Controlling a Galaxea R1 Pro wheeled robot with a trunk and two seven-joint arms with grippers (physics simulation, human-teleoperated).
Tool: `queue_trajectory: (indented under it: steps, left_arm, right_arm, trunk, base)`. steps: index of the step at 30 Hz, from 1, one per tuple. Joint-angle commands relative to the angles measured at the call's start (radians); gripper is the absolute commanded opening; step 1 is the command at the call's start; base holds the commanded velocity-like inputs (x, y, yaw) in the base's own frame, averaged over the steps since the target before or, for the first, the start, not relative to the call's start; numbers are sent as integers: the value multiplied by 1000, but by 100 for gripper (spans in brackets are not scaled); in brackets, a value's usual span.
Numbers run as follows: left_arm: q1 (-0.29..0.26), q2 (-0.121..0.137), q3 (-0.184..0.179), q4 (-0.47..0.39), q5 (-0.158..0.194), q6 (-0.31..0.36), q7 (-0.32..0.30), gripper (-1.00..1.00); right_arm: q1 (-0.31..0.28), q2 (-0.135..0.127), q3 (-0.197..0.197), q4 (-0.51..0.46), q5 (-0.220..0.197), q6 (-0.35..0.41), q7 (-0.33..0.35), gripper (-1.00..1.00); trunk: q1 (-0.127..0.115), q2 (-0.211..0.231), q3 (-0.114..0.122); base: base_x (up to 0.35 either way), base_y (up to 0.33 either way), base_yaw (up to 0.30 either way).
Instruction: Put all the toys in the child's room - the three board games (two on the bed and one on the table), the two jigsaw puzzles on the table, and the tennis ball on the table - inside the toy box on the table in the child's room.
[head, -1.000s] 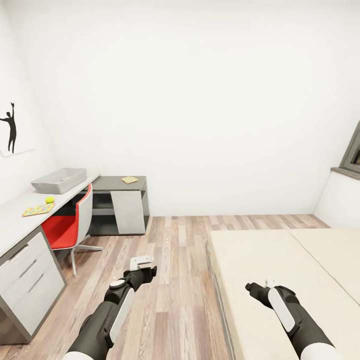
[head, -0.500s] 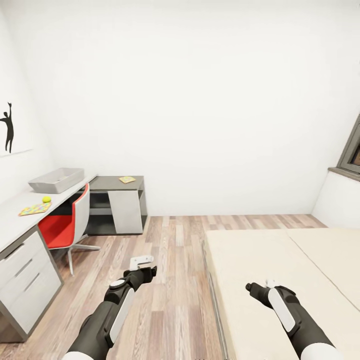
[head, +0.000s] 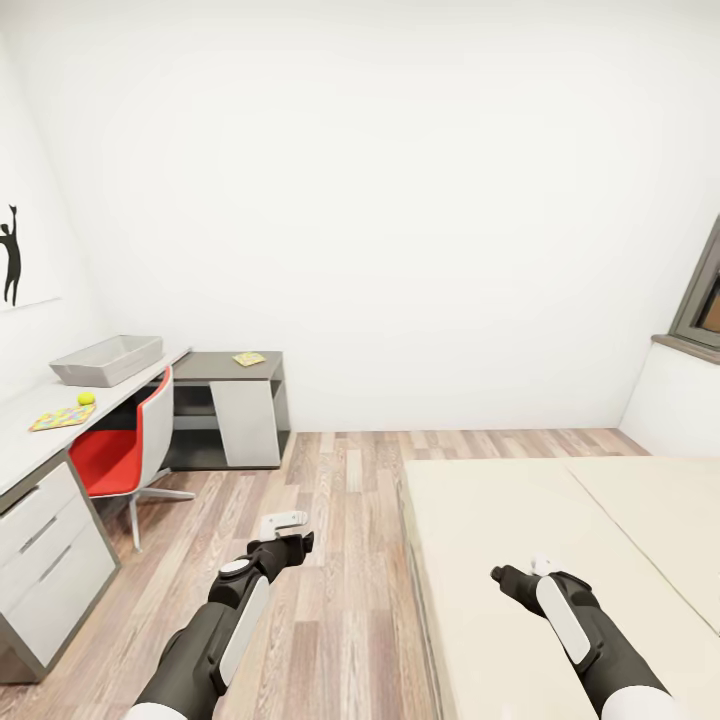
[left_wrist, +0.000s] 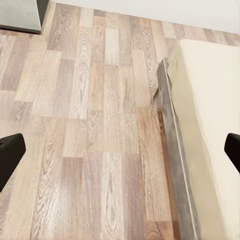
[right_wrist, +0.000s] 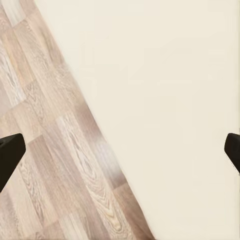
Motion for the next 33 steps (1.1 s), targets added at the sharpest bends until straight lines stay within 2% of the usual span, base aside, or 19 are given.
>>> queue_trajectory:
  steps: [1, 33]
  left_arm:
    - [0, 0, -2, -1, 11, 5, 9, 100]
    - [0, -1, -2, -2, 11, 4, 9, 100]
  right_arm:
    - [0, 0, 1, -1, -11, 3, -8, 100]
    - [0, 0, 1, -1, -11, 3, -8, 100]
  trunk:
    - [1, -1, -1]
    - [1, -1, -1]
  base:
    - [0, -92, 0]
    - [0, -73, 0]
